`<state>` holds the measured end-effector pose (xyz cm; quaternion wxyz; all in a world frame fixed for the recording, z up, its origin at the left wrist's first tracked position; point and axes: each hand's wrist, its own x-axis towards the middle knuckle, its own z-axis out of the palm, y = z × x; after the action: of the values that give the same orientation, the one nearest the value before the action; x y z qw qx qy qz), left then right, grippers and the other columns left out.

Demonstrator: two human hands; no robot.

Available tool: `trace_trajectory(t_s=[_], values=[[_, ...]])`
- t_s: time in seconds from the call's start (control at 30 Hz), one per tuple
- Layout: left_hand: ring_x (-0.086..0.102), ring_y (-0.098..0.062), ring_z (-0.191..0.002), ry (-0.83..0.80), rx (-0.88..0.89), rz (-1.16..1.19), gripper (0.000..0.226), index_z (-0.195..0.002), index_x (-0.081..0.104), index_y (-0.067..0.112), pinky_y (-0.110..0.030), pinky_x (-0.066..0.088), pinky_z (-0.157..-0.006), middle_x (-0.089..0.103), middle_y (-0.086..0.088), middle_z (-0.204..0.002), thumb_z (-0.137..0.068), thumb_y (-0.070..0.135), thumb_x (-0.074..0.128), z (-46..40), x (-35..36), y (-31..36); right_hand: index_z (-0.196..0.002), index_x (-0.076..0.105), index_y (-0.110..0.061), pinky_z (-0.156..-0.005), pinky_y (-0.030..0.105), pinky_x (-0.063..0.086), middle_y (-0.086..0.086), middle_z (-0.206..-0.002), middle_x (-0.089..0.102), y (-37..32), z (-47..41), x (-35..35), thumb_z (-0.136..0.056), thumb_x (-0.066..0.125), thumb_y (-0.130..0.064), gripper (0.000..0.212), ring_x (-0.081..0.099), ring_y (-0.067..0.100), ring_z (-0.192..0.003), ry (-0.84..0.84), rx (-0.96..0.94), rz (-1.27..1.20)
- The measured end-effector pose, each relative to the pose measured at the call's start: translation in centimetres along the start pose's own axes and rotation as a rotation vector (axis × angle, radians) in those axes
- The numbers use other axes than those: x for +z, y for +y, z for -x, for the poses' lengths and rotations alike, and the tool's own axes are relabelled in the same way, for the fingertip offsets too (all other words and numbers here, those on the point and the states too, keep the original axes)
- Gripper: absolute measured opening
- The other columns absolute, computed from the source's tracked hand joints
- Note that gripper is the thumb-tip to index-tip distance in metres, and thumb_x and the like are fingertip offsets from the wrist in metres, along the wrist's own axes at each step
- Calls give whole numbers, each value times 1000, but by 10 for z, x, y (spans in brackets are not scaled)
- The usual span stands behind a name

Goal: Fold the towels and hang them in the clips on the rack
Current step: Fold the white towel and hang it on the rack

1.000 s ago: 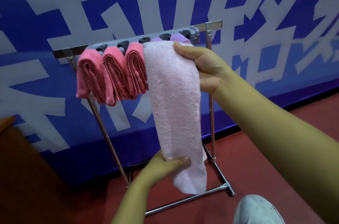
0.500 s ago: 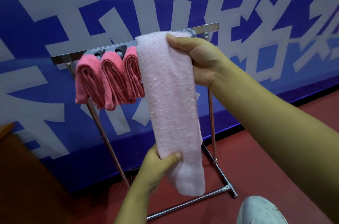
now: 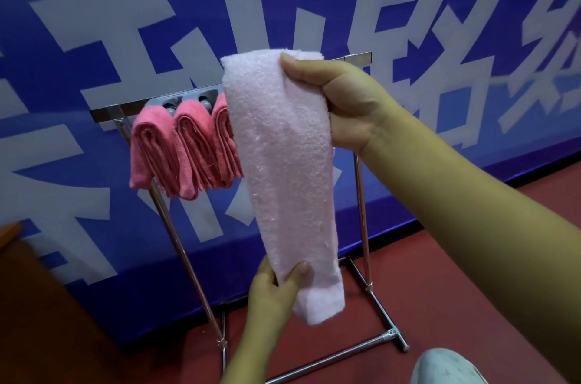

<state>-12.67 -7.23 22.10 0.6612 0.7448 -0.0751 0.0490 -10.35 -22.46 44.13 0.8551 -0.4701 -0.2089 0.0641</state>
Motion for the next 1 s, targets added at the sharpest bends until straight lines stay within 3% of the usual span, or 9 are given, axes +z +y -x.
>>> trace_trajectory(t_s=[0.1, 0.17, 0.23, 0.3, 0.37, 0.47, 0.77, 0.9, 1.0], values=[[45, -7, -117, 50, 130, -198, 37, -90, 52, 43, -3, 40, -73, 30, 14, -132, -65, 33, 78, -6, -4, 2, -91, 61, -4, -79, 32, 52, 9, -79, 65, -3, 3, 8, -92, 52, -11, 11, 63, 20, -75, -39, 20, 16], [35, -8, -128, -27, 123, -199, 51, -94, 55, 52, -11, 42, -85, 22, 18, -141, -52, 49, 83, -11, -9, 4, -92, 61, -4, -81, 33, 51, 9, -81, 64, -4, 3, 11, -92, 52, -11, 12, 62, 20, -77, -56, 27, 12], [49, -13, -123, -143, 43, -66, 70, -105, 58, 53, -30, 51, -93, 38, 7, -143, -41, 57, 86, -16, -12, 1, -94, 60, -3, -86, 34, 50, 10, -84, 63, -5, 2, 13, -92, 52, -11, 11, 61, 21, -79, -64, 32, 5], [64, -23, -108, -238, -72, 28, 84, -113, 62, 30, -41, 55, -89, 63, -7, -123, -38, 57, 88, -20, -13, -4, -95, 60, -4, -86, 35, 50, 10, -84, 63, -5, 1, 13, -91, 52, -10, 11, 61, 21, -79, -58, 34, -1], [69, -28, -98, -282, -120, 20, 79, -106, 67, 11, -42, 56, -85, 72, -11, -104, -41, 50, 87, -23, -13, -6, -96, 60, -4, -87, 35, 50, 10, -85, 63, -5, 1, 9, -92, 53, -10, 10, 61, 21, -80, -44, 29, -7], [71, -28, -91, -307, -124, -5, 61, -98, 70, 7, -43, 56, -83, 75, -10, -94, -47, 40, 82, -24, -14, -8, -100, 60, -6, -85, 36, 51, 10, -87, 64, -8, 2, 2, -92, 52, -10, 13, 62, 21, -80, 2, 2, -11], [70, -23, -94, -332, -60, 10, 63, -112, 63, 14, -34, 56, -77, 73, -5, -104, -54, 35, 80, -36, -35, 8, -101, 62, -2, -72, 36, 56, 10, -85, 66, -45, -2, -61, -91, 56, -17, 19, 65, 22, -78, 399, -153, -167], [69, -24, -94, -341, -67, 215, 73, -111, 63, 11, -31, 56, -74, 72, -11, -106, -46, 32, 90, -60, -41, 28, -109, 56, -6, -88, 41, 52, 8, -103, 60, -63, -9, -99, -88, 61, -29, 31, 61, 22, -98, 422, -126, 110], [69, -24, -93, -351, -122, 379, 84, -113, 61, 12, -31, 56, -70, 70, -12, -107, -39, 31, 94, -75, -34, 34, -124, 41, -9, -77, 31, 52, 6, -107, 54, -85, -13, -114, -88, 60, -30, 46, 58, 19, -99, 417, -71, 560]])
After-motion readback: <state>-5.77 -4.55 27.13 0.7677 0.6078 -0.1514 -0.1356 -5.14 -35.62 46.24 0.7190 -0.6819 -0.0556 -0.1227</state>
